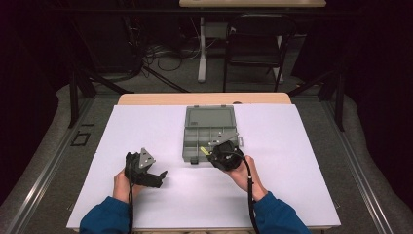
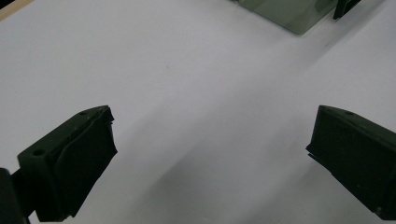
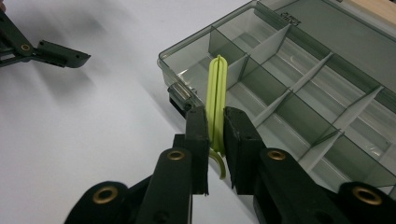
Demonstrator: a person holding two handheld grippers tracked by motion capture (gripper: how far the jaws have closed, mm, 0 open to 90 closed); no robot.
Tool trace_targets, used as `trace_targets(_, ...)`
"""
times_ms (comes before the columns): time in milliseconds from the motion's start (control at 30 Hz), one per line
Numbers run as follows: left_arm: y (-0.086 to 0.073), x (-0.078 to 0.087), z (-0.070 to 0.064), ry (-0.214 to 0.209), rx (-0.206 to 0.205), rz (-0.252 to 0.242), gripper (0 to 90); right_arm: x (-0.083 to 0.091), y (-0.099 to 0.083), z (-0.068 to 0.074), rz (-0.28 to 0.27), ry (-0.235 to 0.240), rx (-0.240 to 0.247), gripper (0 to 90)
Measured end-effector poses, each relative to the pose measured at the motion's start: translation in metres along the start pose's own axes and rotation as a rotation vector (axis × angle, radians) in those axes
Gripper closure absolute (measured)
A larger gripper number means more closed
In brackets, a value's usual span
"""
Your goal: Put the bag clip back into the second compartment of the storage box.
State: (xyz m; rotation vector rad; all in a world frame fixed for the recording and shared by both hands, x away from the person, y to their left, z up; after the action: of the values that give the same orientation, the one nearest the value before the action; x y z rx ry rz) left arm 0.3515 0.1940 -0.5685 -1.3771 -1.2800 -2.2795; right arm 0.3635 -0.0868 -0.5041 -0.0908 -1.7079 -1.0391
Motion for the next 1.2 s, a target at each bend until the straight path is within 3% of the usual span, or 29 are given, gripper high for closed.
trace_targets(567, 0.0, 0.001, 0.001, -0.003, 0.001, -0.003, 0.0, 0.002, 0.015, -0.015, 0.008, -0.031, -0.006, 80.2)
trace_targets(1200, 0.0, 0.001, -0.001, -0.006, 0.001, -0.003, 0.0, -0.011, 0.033, -0.029, 0.041, -0.045, -0.003, 80.2)
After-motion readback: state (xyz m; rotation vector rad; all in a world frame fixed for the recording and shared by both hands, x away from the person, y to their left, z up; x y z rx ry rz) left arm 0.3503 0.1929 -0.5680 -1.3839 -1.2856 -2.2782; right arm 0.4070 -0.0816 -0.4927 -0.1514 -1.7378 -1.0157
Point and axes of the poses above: each handheld gripper's, and its own axes: x roughly backward along the jaws, y roughly out of its top, z roughly to its left, the point moved 2 cm from there along -x, roughly forward along the jaws, and after that the axes turned 10 degrees about z, right-handed, at the moved point
